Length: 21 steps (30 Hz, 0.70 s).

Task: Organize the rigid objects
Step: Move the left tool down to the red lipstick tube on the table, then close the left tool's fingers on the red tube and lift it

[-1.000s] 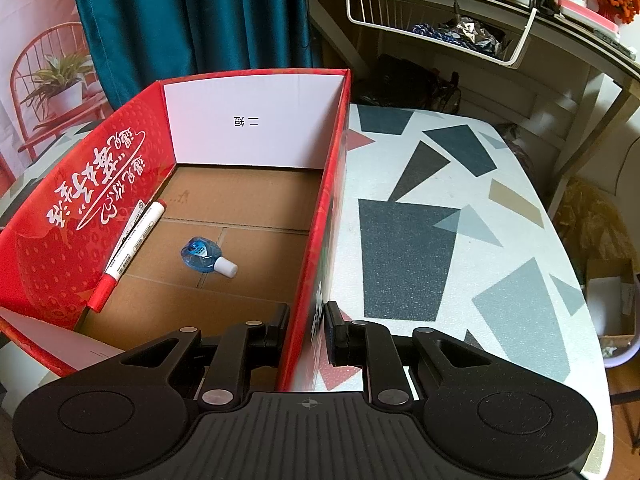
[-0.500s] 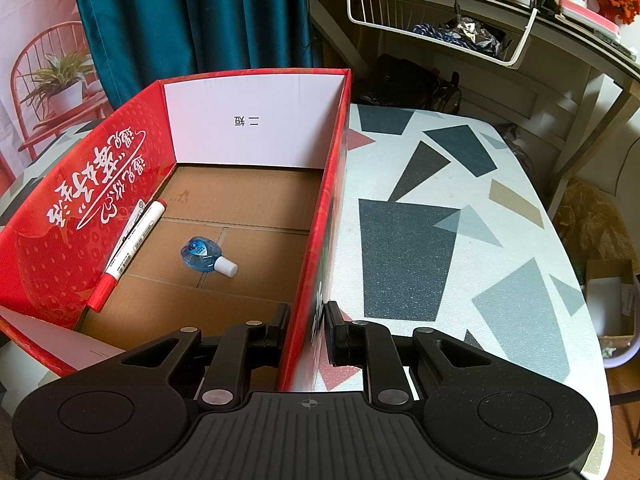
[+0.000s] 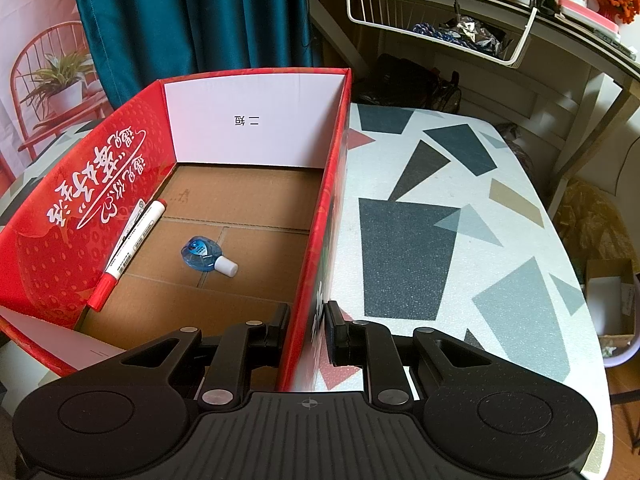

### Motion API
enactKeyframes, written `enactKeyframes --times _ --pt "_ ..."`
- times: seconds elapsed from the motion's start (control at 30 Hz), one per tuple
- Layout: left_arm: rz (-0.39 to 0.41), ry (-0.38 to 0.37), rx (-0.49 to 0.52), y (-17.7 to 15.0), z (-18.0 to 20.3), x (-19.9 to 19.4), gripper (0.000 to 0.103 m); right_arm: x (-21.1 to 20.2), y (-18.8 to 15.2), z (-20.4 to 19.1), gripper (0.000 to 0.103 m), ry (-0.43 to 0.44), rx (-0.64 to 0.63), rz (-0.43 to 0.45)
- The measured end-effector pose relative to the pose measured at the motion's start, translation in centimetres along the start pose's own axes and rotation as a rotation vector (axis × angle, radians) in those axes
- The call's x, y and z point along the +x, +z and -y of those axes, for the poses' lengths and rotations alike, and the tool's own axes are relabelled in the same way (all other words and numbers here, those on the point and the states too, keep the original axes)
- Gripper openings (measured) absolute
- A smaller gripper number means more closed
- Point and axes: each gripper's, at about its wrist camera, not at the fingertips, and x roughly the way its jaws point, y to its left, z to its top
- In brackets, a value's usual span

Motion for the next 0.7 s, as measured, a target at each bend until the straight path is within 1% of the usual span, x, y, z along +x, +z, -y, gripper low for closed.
enactKeyframes --times 0.2,0.33,0.43,0.7 --pt "0.010 0.052 -0.051 -0.1 -1.4 -0.4 0.024 0.0 0.0 0.0 0.018 0.000 0.000 0.000" --pt "0.013 0.063 -0.069 0.0 -1.9 -0.3 0.024 0.0 0.0 0.0 0.018 0.000 -0.001 0.000" --pt "0.000 0.082 -0.067 -0.1 -1.7 0.2 0.024 0.0 0.0 0.0 0.018 0.000 0.000 0.000" --pt "0.045 0.116 -0.024 -0.5 -1.2 0.4 0.024 0.0 0.0 0.0 0.018 -0.001 -0.001 -0.001"
